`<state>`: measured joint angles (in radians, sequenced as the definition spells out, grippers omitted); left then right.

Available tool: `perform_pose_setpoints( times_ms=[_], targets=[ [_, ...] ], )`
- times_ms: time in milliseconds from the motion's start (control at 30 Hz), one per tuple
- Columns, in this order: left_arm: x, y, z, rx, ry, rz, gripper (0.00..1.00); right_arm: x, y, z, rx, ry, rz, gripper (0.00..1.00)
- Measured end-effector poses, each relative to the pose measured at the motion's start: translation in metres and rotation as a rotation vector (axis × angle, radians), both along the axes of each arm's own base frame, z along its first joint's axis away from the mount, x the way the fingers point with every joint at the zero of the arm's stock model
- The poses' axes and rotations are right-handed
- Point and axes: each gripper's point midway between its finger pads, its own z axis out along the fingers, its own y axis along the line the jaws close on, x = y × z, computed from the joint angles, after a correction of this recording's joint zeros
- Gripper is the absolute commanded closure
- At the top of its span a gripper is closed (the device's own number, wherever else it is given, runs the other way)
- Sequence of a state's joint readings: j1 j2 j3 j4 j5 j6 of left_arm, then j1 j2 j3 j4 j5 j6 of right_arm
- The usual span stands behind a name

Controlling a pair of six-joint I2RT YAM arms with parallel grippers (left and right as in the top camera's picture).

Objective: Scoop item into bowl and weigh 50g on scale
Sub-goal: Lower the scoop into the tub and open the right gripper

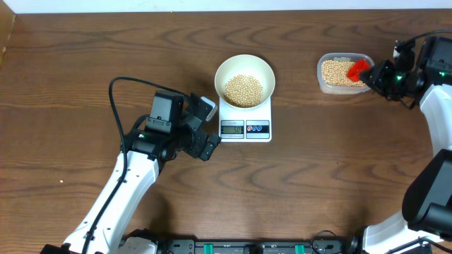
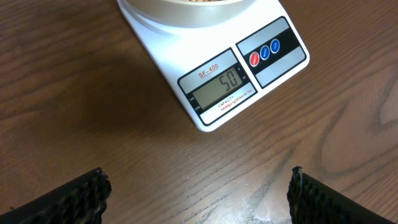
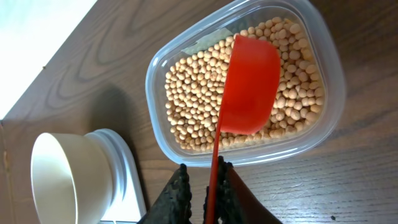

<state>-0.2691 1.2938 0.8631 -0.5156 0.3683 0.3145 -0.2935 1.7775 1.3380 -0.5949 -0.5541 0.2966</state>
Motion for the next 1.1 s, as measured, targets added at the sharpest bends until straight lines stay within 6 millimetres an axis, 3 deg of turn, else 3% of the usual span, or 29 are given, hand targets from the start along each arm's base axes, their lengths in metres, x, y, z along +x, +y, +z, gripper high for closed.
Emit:
perform_pose_setpoints(
  times_ms=[533,667,700,933,1100],
  targets=[
    [0.000,0.000,0.000,0.000,0.000,0.000,0.07,-0.006,-0.007,-0.008,-0.036,0.047,-0.032,0.64],
    [0.000,0.000,0.000,0.000,0.000,0.000,0.07,-0.008,-0.009,-0.010,-0.045,0.064,-0.045,0.20],
    [0.000,0.000,0.000,0.000,0.000,0.000,0.07,-0.009,-0.010,-0.011,-0.048,0.070,-0.046,0.01],
    [0.000,0.000,0.000,0.000,0.000,0.000,0.07,-0.016,-0.009,-0.015,-0.044,0.104,-0.047,0.01],
    [0.000,0.000,0.000,0.000,0.000,0.000,0.07,-0.035,-0.012,-0.023,-0.022,0.189,-0.063,0.01]
  ],
)
